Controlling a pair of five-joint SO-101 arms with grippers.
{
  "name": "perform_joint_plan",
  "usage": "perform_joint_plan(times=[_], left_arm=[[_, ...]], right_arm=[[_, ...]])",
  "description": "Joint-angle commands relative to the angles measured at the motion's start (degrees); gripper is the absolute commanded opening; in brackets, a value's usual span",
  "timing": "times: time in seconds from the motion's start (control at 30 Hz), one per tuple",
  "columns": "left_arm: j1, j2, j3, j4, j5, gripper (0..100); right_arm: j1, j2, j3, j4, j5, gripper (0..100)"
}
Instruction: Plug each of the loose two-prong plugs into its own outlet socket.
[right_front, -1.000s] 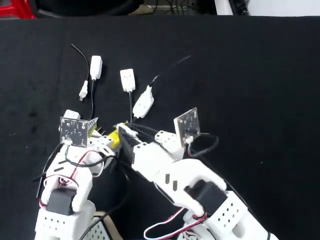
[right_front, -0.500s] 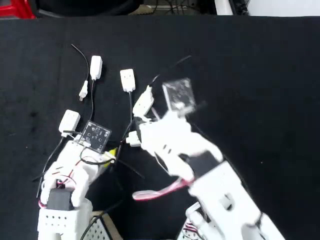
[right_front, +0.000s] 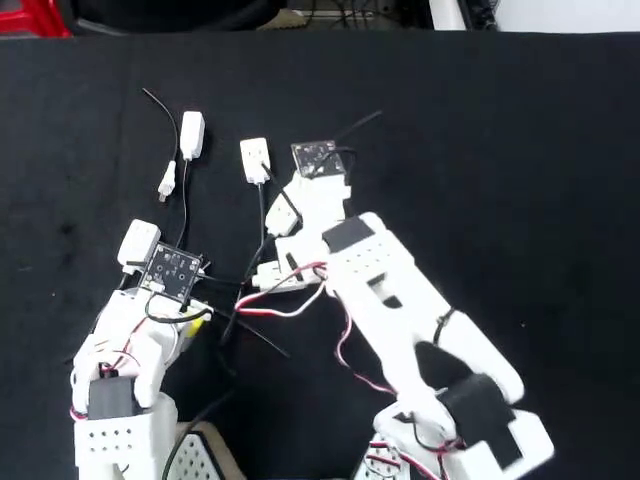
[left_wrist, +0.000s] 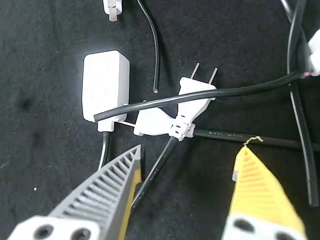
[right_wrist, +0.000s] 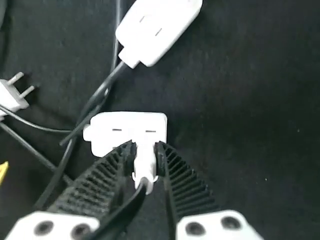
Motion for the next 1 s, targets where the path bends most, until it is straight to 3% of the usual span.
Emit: perform_joint_plan(times=[0.0, 0.73, 0.97], left_arm=[[-0.57, -0.26, 1.01, 0.00, -0.26, 29], [-0.31, -0.18, 1.01, -0.09, -0.35, 29], [-0.48, -0.18, 1.01, -0.09, -0.35, 29]], right_arm=[[1.23, 2.15, -3.91, -1.23, -1.32, 1.1], [2.55, 4.88, -5.32, -1.32, -1.05, 1.1], [1.41, 13.67, -3.82, -5.80, -0.97, 1.1]])
